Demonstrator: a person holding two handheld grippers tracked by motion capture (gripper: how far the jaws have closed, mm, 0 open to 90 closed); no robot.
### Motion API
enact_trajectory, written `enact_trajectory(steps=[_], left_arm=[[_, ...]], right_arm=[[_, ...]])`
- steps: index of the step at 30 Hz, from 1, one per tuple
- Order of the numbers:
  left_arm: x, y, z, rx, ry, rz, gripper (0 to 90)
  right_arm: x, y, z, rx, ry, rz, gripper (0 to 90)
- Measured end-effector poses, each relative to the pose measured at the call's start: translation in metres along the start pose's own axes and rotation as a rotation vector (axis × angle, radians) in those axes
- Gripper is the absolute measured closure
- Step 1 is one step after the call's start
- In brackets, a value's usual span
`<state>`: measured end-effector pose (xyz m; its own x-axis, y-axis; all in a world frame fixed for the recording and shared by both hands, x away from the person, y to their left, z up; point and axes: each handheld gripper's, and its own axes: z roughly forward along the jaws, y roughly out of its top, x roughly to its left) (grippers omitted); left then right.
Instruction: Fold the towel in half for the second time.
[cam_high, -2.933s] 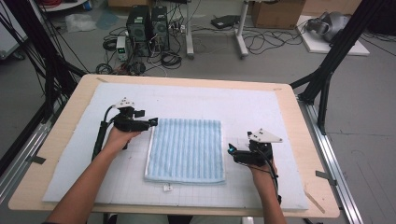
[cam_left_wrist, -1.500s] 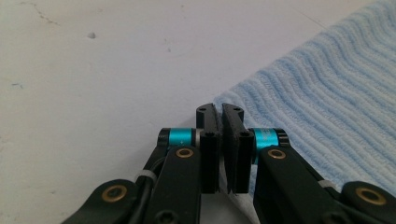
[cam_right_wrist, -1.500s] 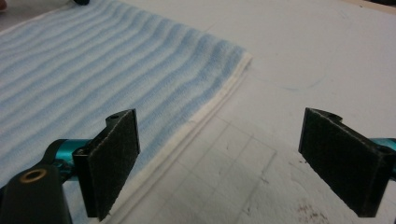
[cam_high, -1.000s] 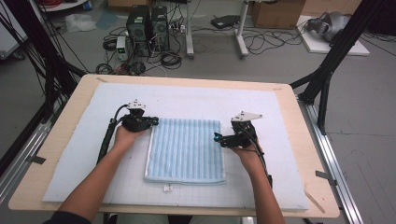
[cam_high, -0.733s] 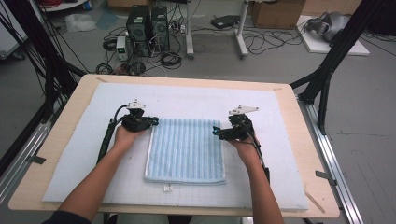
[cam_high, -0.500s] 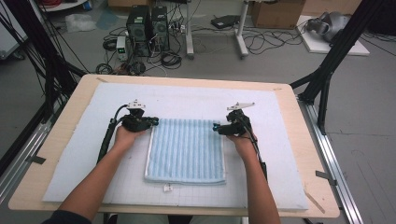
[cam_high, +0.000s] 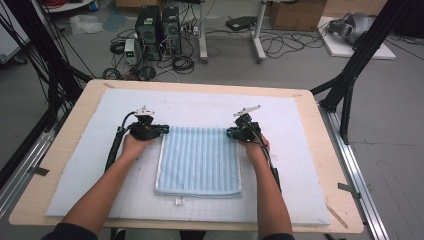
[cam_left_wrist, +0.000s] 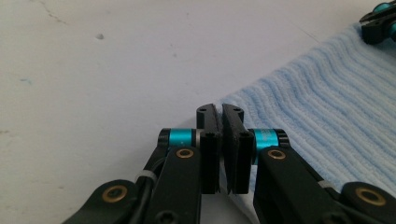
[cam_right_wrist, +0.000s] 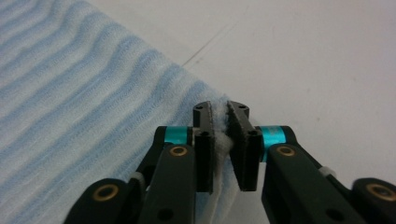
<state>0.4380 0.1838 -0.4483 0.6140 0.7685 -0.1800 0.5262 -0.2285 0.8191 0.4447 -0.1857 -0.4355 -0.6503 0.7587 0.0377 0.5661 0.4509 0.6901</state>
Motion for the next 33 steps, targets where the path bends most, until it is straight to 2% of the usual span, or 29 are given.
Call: enact_trajectory(steps=[2,5,8,11,14,16,23,24,28,33], left_arm=[[0.002,0.002,-0.001,-0.031,0.017,-0.006,85.5],[0.005,0.009,-0.002,-0.059,0.029,-0.015,85.5],[0.006,0.02,-0.005,-0.102,0.038,-0.016,85.5],[0.007,0.025,-0.009,-0.157,0.028,-0.035,85.5],[0.007,0.023,-0.011,-0.136,0.005,-0.029,85.4],[0.006,0.023,-0.015,-0.128,-0.01,-0.025,85.4],[-0.003,0.027,-0.029,-0.155,-0.04,0.011,85.4],[-0.004,0.025,-0.032,-0.173,-0.042,0.015,85.4],[-0.007,0.015,-0.038,-0.174,-0.057,0.013,85.3],[-0.01,0.005,-0.047,-0.198,-0.082,0.007,85.2]], right_arm=[[0.001,0.003,-0.001,-0.018,-0.017,-0.014,83.3],[0.001,0.011,-0.005,-0.073,-0.057,-0.019,83.8],[0.002,0.018,-0.008,-0.107,-0.096,-0.028,83.8],[0.001,0.021,-0.012,-0.144,-0.106,-0.016,83.7],[-0.001,0.021,-0.015,-0.166,-0.081,0.009,83.7],[0.001,0.021,-0.017,-0.162,-0.075,0.003,83.8],[0.009,0.021,-0.031,-0.205,-0.054,-0.017,83.6],[0.009,0.02,-0.033,-0.214,-0.048,-0.021,83.7],[0.013,0.015,-0.045,-0.254,-0.03,-0.021,83.7],[0.021,0.008,-0.054,-0.266,-0.018,-0.047,83.6]])
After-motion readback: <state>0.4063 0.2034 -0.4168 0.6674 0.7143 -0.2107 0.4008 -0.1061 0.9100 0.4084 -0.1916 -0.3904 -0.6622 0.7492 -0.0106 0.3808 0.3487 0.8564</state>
